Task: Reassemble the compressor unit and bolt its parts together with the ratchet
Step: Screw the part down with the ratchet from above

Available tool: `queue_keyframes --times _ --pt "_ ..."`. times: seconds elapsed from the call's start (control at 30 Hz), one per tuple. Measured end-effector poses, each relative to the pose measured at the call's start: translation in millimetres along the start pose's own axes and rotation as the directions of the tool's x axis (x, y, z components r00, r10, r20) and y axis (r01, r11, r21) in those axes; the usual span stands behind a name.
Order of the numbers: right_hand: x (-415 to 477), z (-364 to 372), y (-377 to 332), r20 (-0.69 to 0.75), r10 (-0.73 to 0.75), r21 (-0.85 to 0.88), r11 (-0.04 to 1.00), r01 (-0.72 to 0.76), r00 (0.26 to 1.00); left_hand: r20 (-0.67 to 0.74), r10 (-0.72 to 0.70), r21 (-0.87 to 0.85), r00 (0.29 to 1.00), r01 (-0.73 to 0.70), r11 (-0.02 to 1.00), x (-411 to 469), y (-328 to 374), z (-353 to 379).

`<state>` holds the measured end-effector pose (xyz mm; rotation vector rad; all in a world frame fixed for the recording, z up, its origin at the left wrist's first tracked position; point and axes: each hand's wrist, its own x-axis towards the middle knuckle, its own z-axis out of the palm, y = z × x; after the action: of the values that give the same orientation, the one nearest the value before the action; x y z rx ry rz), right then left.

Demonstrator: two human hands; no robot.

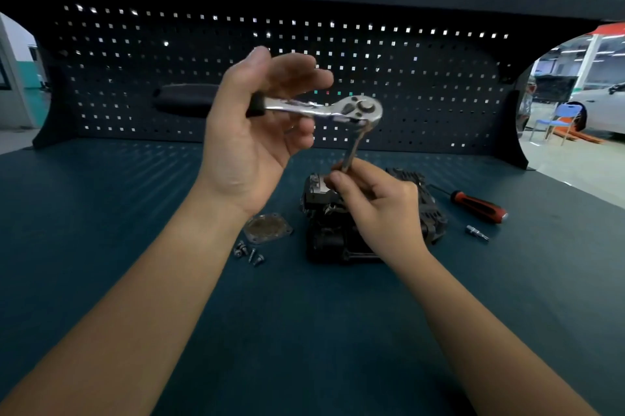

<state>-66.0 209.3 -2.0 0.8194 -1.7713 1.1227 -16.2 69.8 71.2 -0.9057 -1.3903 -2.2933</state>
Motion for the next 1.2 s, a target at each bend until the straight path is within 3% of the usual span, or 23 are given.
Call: queue_keyframes --times 0.1,0.2,0.27,0.43,0.57,0.63,0.67,0.7,0.73,0.8,0.83,0.87,0.93,1.0,1.1,1.2 --pt "1 -2 4 -0.02 0.159 0.105 0.982 -0.156 0.987 0.158 0.143 0.209 0.977 -0.174 0.962 -8 10 6" --pt "1 -2 5 -0.027 0.277 0.171 0.948 -0.269 0.96 0.287 0.238 0.488 0.928 -0.355 0.798 -15 13 16" --pt "1 -5 5 0.015 0.29 0.189 0.939 -0.288 0.957 0.245 0.232 0.482 0.941 -0.326 0.813 -15 15 17" --pt "5 -18 4 0.282 0.185 0.139 0.963 -0.231 0.942 0.15 0.163 0.354 0.975 -0.207 0.912 3 22 5" --pt "7 -21 0 0.208 0.074 0.048 0.995 -0.085 0.975 0.16 0.145 0.314 0.976 -0.189 0.93 -2 27 -4" --pt "6 -16 -2 0.081 0.047 0.0 0.999 -0.047 0.996 0.195 0.064 0.568 0.979 -0.166 0.806 -4 20 4" --pt "6 -13 -3 0.017 0.033 -0.056 0.998 -0.032 0.999 0.222 -0.108 0.753 0.969 -0.1 0.65 -1 13 10" --pt "6 -10 -4 -0.018 0.03 -0.129 0.991 -0.032 0.999 0.221 -0.352 0.85 0.909 -0.003 0.526 -2 5 12" --pt "7 -9 -6 -0.017 0.045 -0.188 0.981 -0.047 0.999 0.266 -0.472 0.837 0.841 0.041 0.546 -6 -1 14" --pt "6 -10 -9 0.015 0.08 -0.198 0.977 -0.076 0.997 0.275 -0.472 0.804 0.838 0.068 0.59 -20 5 25" --pt "6 -12 -9 0.029 0.088 -0.14 0.987 -0.083 0.996 0.243 -0.425 0.772 0.872 0.091 0.629 -23 10 26" --pt "6 -14 -9 0.074 0.106 -0.073 0.992 -0.1 0.992 0.193 -0.306 0.689 0.932 0.093 0.719 -29 16 26" --pt "5 -16 -12 0.243 0.15 -0.001 0.988 -0.154 0.958 0.036 0.053 0.3 0.998 -0.062 0.952 -24 22 13" --pt "4 -16 -14 0.391 0.143 0.029 0.985 -0.167 0.909 -0.111 0.075 0.016 0.991 -0.074 0.997 -14 22 -12" --pt "4 -18 -12 0.419 0.094 0.071 0.988 -0.136 0.903 -0.153 0.022 0.037 0.988 -0.017 0.999 7 22 -12" --pt "5 -21 -8 0.287 -0.003 0.013 1.0 -0.001 0.958 -0.134 0.008 0.081 0.991 0.003 0.997 10 23 -9"
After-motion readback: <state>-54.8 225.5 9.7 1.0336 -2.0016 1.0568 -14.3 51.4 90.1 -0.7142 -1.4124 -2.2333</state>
